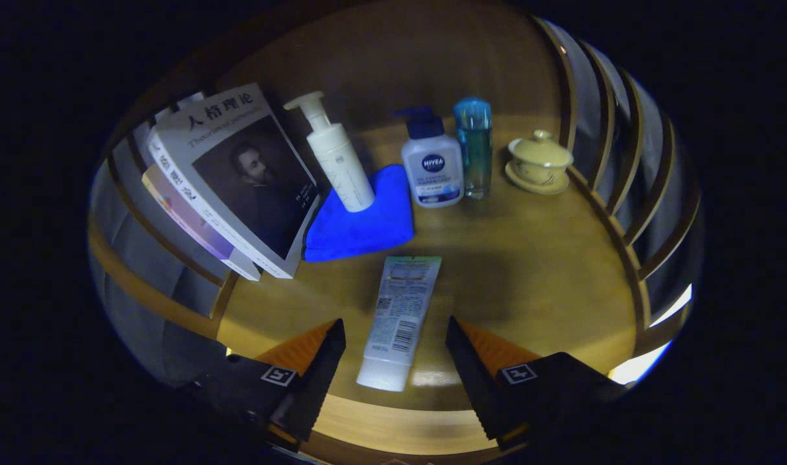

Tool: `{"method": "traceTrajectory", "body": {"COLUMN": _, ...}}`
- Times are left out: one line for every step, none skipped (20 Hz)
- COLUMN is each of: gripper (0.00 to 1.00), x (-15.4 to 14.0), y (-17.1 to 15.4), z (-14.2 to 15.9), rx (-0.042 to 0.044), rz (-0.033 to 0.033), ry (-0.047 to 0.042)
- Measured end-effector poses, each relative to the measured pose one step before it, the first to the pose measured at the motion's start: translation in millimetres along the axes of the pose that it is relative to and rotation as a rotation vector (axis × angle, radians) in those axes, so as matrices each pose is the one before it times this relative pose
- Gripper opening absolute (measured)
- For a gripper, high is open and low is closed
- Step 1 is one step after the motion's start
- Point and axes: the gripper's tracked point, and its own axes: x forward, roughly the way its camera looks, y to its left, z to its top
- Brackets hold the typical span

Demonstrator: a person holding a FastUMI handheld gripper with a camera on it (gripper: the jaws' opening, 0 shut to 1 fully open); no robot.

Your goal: Pull open the drawer, take out the items inside it, and place them on the countertop above the cabinet.

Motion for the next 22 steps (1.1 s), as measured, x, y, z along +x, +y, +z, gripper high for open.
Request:
{"method": "traceTrajectory", "body": {"gripper": 0.98, "x": -11.36, "y": 0.97, "z": 2.12, "rx": -0.02394, "rz": -0.0092, "ry": -0.04884}}
{"method": "traceTrajectory", "body": {"gripper": 0.98, "x": -10.99, "y": 3.28, "z": 2.19, "rx": -0.01435, "rz": -0.0024, "ry": -0.05117}}
{"method": "traceTrajectory", "body": {"gripper": 0.98, "x": -13.66, "y": 2.07, "z": 1.72, "rx": -0.00861, "rz": -0.00326, "ry": -0.04867}}
{"method": "traceTrajectory", "body": {"gripper": 0.98, "x": -13.67, "y": 0.69, "z": 0.65, "rx": -0.00509, "rz": -0.00481, "ry": -0.04951}}
{"method": "traceTrajectory", "body": {"gripper": 0.98, "x": -14.54, "y": 1.94, "z": 1.75, "rx": -0.0054, "rz": 0.0005, "ry": -0.05171}}
{"method": "traceTrajectory", "body": {"gripper": 0.98, "x": -12.91, "y": 2.79, "z": -0.24, "rx": -0.00289, "rz": 0.00486, "ry": -0.05066}}
{"method": "traceTrajectory", "body": {"gripper": 0.98, "x": -12.5, "y": 3.01, "z": -0.63, "rx": -0.00389, "rz": 0.00907, "ry": -0.04578}}
{"method": "traceTrajectory", "body": {"gripper": 0.98, "x": -11.37, "y": 2.81, "z": -1.22, "rx": -0.00675, "rz": 0.00987, "ry": -0.03679}}
{"method": "traceTrajectory", "body": {"gripper": 0.98, "x": -10.94, "y": 0.85, "z": 0.27, "rx": -0.00592, "rz": 0.00143, "ry": -0.03457}}
{"method": "traceTrajectory", "body": {"gripper": 0.98, "x": -10.5, "y": -2.9, "z": 0.5, "rx": -0.0029, "rz": -0.01177, "ry": -0.04064}}
{"method": "traceTrajectory", "body": {"gripper": 0.98, "x": -9.67, "y": -3.83, "z": 3.16, "rx": 0.00352, "rz": -0.0163, "ry": -0.04368}}
{"method": "traceTrajectory", "body": {"gripper": 0.98, "x": -8.51, "y": -3.66, "z": 3.65, "rx": 0.00714, "rz": -0.01532, "ry": -0.04605}}
{"method": "traceTrajectory", "body": {"gripper": 0.98, "x": -10.25, "y": -3.78, "z": 3.57, "rx": 0.00913, "rz": -0.01266, "ry": -0.04611}}
{"method": "traceTrajectory", "body": {"gripper": 0.98, "x": -10.7, "y": -2.79, "z": 3.27, "rx": 0.00404, "rz": -0.00371, "ry": -0.04397}}
{"method": "traceTrajectory", "body": {"gripper": 0.98, "x": -10.05, "y": -7.22, "z": 4.14, "rx": -0.00232, "rz": -0.01662, "ry": -0.05086}}
{"method": "traceTrajectory", "body": {"gripper": 0.98, "x": -9.63, "y": -11.2, "z": 4.6, "rx": -0.00379, "rz": -0.0327, "ry": -0.0521}}
{"method": "traceTrajectory", "body": {"gripper": 0.98, "x": -11.88, "y": -9.68, "z": 3.32, "rx": 0.00001, "rz": -0.03091, "ry": -0.04482}}
{"method": "traceTrajectory", "body": {"gripper": 0.98, "x": -10.0, "y": -6.15, "z": 1.67, "rx": 0.00478, "rz": -0.01736, "ry": -0.04149}}
{"method": "traceTrajectory", "body": {"gripper": 0.98, "x": -11.3, "y": -4.6, "z": 3.41, "rx": 0.00855, "rz": -0.01065, "ry": -0.03203}}
{"method": "traceTrajectory", "body": {"gripper": 0.98, "x": -11.39, "y": -1.89, "z": 2.05, "rx": 0.00607, "rz": -0.00792, "ry": -0.03374}}
{"method": "traceTrajectory", "body": {"gripper": 0.98, "x": -10.07, "y": -1.7, "z": 1.66, "rx": -0.00286, "rz": -0.00189, "ry": -0.02503}}
{"method": "traceTrajectory", "body": {"gripper": 0.98, "x": -9.17, "y": -1.01, "z": -1.18, "rx": -0.0153, "rz": -0.00139, "ry": -0.02203}}
